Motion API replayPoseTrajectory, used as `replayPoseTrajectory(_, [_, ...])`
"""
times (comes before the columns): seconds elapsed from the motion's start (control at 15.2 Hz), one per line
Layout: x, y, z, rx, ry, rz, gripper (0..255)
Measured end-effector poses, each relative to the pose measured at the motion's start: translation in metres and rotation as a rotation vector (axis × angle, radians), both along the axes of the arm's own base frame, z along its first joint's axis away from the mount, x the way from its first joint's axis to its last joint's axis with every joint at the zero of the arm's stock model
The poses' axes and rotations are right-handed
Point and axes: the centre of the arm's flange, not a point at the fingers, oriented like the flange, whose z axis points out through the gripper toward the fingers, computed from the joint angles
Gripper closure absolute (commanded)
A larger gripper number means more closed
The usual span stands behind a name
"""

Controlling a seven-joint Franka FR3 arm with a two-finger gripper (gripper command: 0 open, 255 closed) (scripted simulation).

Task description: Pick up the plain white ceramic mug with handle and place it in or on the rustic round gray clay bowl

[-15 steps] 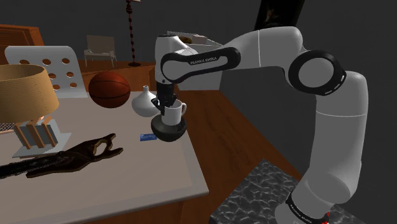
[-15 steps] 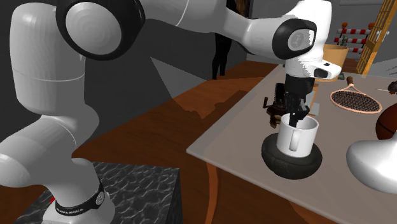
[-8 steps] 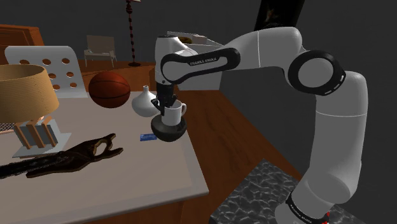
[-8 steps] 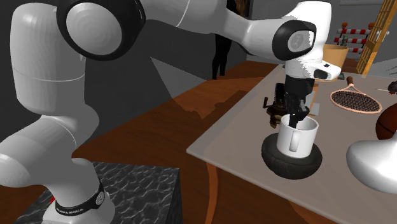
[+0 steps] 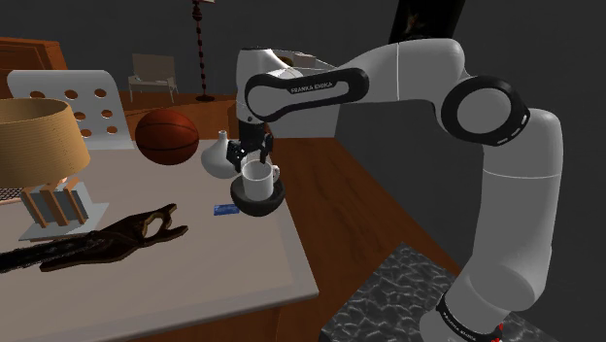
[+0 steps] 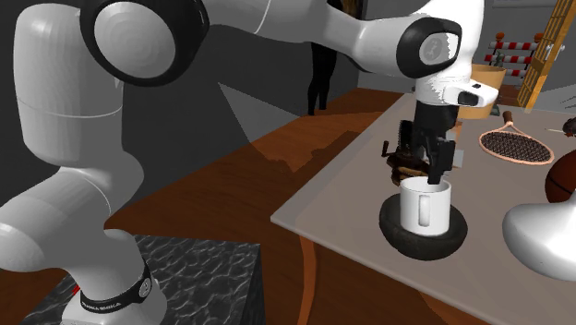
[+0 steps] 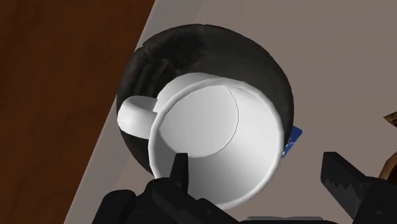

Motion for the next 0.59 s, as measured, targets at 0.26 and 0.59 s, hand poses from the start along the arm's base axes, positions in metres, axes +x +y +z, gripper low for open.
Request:
replayPoseTrajectory(0.26, [-0.004, 0.001, 0.031, 0.000, -0.001, 0.000, 0])
replayPoseTrajectory(0.59, [-0.004, 0.000, 0.034, 0.000, 0.000, 0.000, 0])
